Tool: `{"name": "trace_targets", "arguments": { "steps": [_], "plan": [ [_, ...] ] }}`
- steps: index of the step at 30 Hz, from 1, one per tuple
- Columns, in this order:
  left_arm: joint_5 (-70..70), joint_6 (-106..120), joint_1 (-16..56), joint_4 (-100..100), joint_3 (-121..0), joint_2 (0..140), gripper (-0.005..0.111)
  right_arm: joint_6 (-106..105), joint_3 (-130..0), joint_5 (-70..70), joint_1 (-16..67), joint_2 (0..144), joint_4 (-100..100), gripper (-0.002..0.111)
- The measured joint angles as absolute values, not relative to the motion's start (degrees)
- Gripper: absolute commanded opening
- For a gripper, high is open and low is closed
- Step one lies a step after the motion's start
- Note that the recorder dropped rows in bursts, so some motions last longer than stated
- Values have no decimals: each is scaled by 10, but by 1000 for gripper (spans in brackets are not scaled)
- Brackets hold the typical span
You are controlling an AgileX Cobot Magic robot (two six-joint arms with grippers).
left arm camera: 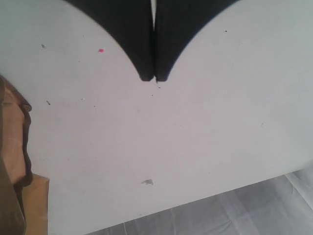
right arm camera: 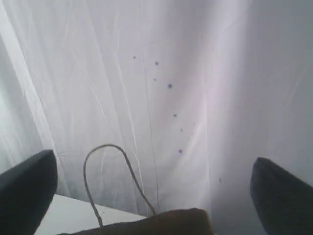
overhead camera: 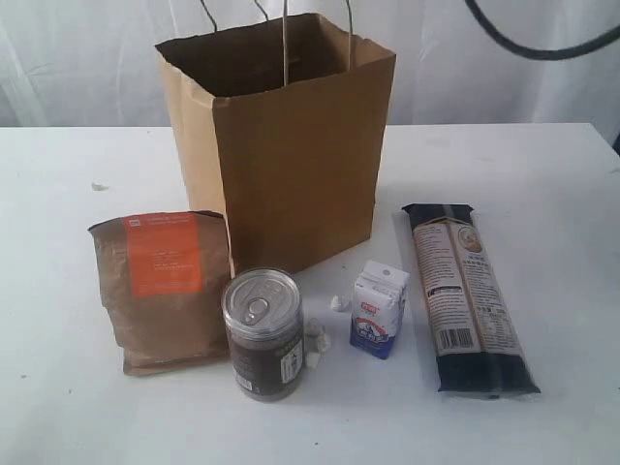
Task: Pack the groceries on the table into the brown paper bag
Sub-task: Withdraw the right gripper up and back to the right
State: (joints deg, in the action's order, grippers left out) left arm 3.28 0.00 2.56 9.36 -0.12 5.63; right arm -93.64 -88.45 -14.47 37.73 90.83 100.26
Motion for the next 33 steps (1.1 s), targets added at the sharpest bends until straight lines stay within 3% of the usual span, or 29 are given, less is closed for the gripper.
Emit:
{"name": "trace_targets", "arguments": {
  "steps": [7,17,22,28,33],
  "plan": [
    [33,0,26,94,-1,56,0,-1079,-825,-194,434,833,1002,102],
    [33,0,26,94,-1,56,0,-1213,-700,-472,520,764,1003,102],
    [33,0,26,94,-1,56,0,-1213,-642,-543,569,742,1003,102],
    [33,0,26,94,-1,56,0,-1213,-560,-530,664,747,1004,102],
    [33,0,26,94,-1,56,0,-1205,-511,-393,748,765,1005,101]
  ]
}}
